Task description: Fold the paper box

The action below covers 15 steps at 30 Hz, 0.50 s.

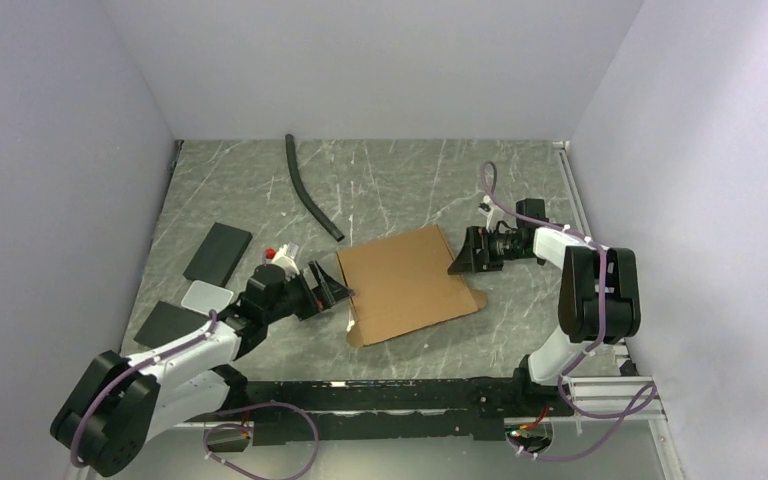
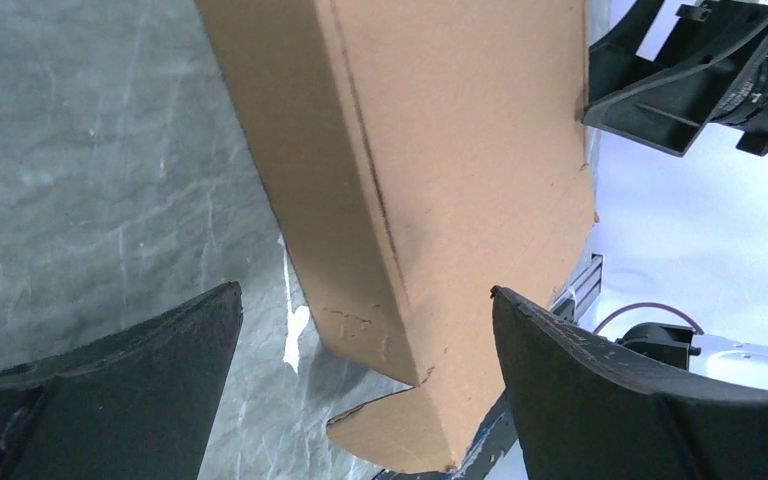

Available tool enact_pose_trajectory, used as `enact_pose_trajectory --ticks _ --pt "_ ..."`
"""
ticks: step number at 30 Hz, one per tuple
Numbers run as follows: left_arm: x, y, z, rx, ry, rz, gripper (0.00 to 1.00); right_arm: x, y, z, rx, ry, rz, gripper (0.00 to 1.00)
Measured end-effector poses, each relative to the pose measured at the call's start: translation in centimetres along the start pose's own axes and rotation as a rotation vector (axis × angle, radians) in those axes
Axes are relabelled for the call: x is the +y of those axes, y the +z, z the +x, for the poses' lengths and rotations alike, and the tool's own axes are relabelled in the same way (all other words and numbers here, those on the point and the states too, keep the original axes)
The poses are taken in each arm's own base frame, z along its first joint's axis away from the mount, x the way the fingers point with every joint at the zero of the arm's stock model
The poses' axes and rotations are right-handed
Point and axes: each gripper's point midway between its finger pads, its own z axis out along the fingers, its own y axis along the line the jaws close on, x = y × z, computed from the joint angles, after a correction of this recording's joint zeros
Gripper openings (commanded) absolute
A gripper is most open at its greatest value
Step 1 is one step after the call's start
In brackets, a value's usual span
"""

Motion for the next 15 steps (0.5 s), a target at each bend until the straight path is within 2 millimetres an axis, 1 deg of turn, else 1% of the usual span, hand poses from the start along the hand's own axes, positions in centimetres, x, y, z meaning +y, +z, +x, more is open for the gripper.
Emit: enact_pose_trajectory --ticks 1,3,5,6,7,9,11,15 --pt "0.3 0.1 0.2 0.004 -0.009 -0.001 1.0 0.0 0.0 0.0 0.0 0.006 0.0 0.71" --pt "0.7 0.2 0.7 0.014 -0.031 -0.007 0.99 0.1 0.0 -0.1 -0.003 0.014 -0.004 0.56" --pt "1.0 0.4 0.9 0.019 -0.046 -0.01 1.0 0.2 0.0 -0.1 -0.006 0.025 -0.012 0.44" --pt "1.1 0.5 0.9 0.021 -0.053 -0.011 1.0 0.2 0.0 -0.1 -0.008 0.036 -0.022 0.35" --pt "1.1 0.6 1.0 0.023 -0.059 -0.008 0.99 0.3 0.0 -0.1 -0.008 0.049 -0.037 0.31" --pt "1.0 0.8 1.0 0.024 -0.063 -0.001 1.0 0.7 0.1 0.0 -0.007 0.08 -0.073 0.25" --pt "0.9 1.0 1.0 0.03 -0.072 0.004 0.99 0.6 0.1 0.0 -0.009 0.106 -0.097 0.2" --pt "1.1 1.4 1.3 0.038 -0.086 0.007 0.99 0.5 -0.1 -0.1 -0.02 0.142 -0.127 0.15"
